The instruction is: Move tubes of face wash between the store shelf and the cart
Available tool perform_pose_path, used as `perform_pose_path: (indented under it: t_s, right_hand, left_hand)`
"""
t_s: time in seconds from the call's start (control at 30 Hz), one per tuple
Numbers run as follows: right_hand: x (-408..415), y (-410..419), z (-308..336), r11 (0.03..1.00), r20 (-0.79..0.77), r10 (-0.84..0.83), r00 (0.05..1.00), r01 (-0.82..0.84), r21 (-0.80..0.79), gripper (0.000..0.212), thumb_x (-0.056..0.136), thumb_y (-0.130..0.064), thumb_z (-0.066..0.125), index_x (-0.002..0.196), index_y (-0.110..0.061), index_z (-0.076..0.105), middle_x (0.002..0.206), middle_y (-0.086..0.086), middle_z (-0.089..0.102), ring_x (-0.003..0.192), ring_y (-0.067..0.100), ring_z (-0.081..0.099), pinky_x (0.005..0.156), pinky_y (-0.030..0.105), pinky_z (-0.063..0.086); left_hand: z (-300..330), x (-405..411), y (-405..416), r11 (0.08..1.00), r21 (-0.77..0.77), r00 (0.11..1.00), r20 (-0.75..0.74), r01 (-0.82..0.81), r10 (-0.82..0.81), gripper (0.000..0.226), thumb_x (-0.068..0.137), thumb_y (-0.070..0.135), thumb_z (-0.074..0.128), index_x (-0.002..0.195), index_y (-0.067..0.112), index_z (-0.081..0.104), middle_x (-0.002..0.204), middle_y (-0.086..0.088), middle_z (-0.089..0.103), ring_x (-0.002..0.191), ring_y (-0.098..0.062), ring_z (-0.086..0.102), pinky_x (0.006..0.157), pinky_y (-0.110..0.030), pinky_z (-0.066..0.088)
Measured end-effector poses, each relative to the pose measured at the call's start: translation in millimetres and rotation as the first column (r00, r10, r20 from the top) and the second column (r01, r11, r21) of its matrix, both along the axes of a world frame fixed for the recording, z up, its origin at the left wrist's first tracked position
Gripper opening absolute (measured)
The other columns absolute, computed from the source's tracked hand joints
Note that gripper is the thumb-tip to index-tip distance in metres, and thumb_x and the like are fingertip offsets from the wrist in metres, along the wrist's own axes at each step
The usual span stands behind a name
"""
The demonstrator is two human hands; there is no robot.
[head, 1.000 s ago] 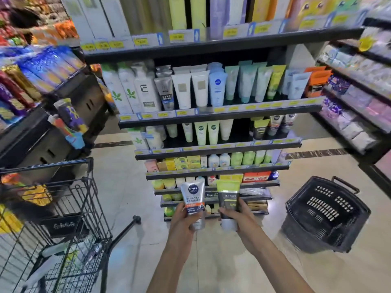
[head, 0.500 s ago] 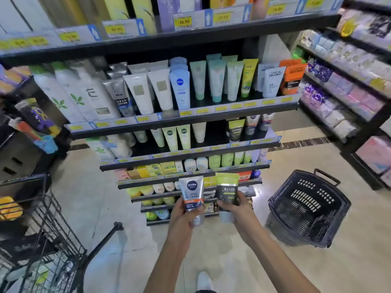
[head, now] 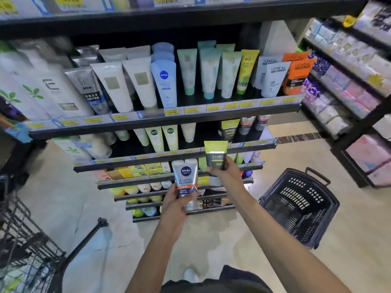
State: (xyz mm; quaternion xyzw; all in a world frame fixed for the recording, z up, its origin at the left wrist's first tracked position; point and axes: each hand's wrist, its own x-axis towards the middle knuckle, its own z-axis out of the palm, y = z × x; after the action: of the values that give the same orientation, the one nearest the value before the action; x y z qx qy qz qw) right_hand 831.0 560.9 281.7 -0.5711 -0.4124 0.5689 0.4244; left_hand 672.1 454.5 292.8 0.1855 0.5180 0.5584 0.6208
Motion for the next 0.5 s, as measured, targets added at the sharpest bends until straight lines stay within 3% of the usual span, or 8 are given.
perform_pose_path:
  t_s: [0.13,0.27,0.5]
  right_hand:
    - [-1.9,42.9,0.0,0.998,0.126,0.017,0.992,-0.023,0.051,0.047,0.08,-0.018,0.087,0.12,-0.02,0.063,0.106,-0.009,0.075,0.096,0.006,0.069,0.083,0.025,0.052]
    - [-7.4,83.5,-5.8,0.995,0.223,0.022,0.975,-0.043,0.092,0.047,0.077,-0.024,0.088,0.116,-0.024,0.061,0.107,-0.007,0.073,0.101,0.014,0.068,0.089,0.034,0.053]
    - [-21.3,121.0,-3.9,0.987,0.252,0.006,0.968,-0.046,0.156,0.039,0.081,-0.021,0.086,0.111,-0.022,0.061,0.104,-0.006,0.072,0.1,0.015,0.065,0.088,0.03,0.048]
  left_hand:
    - [-1.8,6.6,17.1,0.999,-0.011,0.999,-0.014,-0.032,0.032,0.05,0.082,-0.011,0.07,0.125,0.013,0.064,0.123,-0.016,0.073,0.123,-0.042,0.064,0.113,-0.056,0.043]
    - [-4.3,13.0,28.4,0.998,-0.003,0.998,-0.021,-0.057,0.057,0.054,0.081,-0.008,0.071,0.131,0.009,0.061,0.127,-0.019,0.07,0.124,-0.041,0.063,0.111,-0.055,0.046]
    - [-4.6,12.3,30.7,0.992,-0.022,0.988,-0.094,-0.124,0.122,0.051,0.085,-0.013,0.068,0.13,0.009,0.062,0.124,-0.013,0.073,0.122,-0.038,0.065,0.102,-0.045,0.051]
